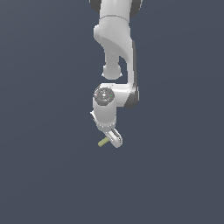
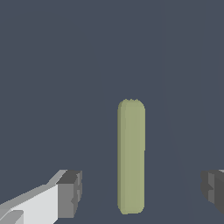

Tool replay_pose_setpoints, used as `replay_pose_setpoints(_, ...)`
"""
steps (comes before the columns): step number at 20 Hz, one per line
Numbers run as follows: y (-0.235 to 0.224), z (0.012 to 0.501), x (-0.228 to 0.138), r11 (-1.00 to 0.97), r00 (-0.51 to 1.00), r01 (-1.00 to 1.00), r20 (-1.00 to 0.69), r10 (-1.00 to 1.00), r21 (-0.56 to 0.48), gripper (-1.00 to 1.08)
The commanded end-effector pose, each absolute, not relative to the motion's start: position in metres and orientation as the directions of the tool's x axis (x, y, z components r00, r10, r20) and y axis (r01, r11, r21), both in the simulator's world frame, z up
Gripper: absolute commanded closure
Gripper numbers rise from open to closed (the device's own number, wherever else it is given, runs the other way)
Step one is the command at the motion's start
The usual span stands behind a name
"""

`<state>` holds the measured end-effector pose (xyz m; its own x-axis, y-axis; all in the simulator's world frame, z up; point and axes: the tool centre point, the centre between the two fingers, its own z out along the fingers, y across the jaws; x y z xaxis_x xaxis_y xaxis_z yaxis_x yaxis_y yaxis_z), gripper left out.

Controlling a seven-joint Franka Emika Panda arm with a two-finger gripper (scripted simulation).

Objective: Pick up the object and move it to a goal position.

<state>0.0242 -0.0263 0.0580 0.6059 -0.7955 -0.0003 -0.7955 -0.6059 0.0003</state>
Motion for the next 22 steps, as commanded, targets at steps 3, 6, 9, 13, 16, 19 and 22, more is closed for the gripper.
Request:
replay_pose_setpoints(3, -0.026, 0.053, 0.024, -0.605, 0.605, -0.796, 0.000, -0.796, 0.000, -0.92)
replay_pose_setpoints(6, -0.027, 0.042, 0.024, -0.604, 0.604, -0.797, 0.000, -0.797, 0.000, -0.92)
replay_pose_setpoints(9, -0.026, 0.026, 0.023, -0.603, 0.603, -0.798, 0.000, -0.798, 0.000, -0.92)
replay_pose_setpoints(13, -0.026, 0.011, 0.023, -0.602, 0.602, -0.799, 0.000, -0.799, 0.000, -0.92)
replay_pose_setpoints(16, -0.026, 0.008, 0.024, -0.602, 0.602, -0.799, 0.000, -0.799, 0.000, -0.92)
replay_pose_setpoints(19, -0.026, 0.008, 0.024, -0.602, 0.602, -0.799, 0.000, -0.799, 0.000, 1.08)
replay_pose_setpoints(22, -0.026, 0.008, 0.024, -0.602, 0.602, -0.799, 0.000, -0.799, 0.000, 1.08)
